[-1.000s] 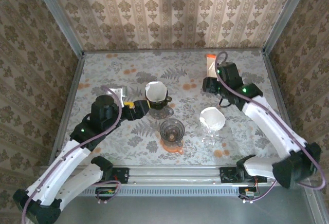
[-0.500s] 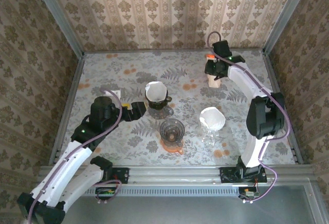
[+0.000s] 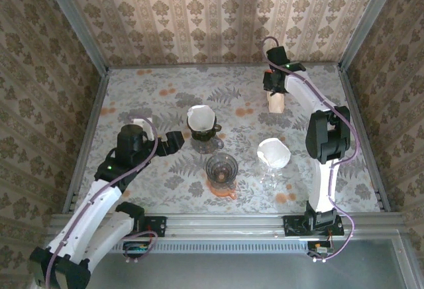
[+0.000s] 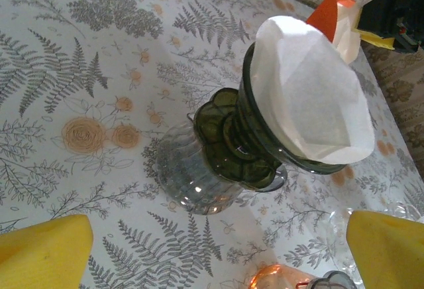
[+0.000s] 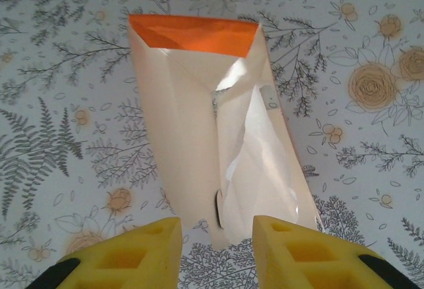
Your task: Place the coffee filter in the dripper
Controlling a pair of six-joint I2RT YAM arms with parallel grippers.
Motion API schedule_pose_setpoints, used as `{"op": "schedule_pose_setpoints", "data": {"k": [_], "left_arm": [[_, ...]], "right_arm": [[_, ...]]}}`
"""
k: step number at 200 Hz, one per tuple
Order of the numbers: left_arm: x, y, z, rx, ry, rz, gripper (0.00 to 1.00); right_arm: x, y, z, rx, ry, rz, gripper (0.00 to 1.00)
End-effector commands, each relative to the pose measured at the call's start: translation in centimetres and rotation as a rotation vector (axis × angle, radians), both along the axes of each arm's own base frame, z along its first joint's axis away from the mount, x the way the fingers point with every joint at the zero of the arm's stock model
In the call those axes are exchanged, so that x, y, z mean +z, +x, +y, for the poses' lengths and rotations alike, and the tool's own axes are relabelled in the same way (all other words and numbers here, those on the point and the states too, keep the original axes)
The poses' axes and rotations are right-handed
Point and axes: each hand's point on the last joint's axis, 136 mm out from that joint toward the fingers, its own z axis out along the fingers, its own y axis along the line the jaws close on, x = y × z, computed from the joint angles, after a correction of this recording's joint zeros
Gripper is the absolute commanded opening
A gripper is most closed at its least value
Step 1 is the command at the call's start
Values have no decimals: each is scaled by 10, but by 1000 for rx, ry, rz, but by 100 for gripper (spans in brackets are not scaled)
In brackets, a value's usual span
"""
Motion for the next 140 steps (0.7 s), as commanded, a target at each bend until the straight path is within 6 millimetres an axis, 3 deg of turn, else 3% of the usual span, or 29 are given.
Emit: {"op": "schedule_pose_setpoints", "data": {"k": [1,140], "left_arm": [[6,3,-3,-23,-26,-29,100],[1,4,-3,-22,-50,-5,100]], "right_arm": [[-2,3,-5,-57,-10,6,35],[-21,11,-7,-125,-3,20,32]]}}
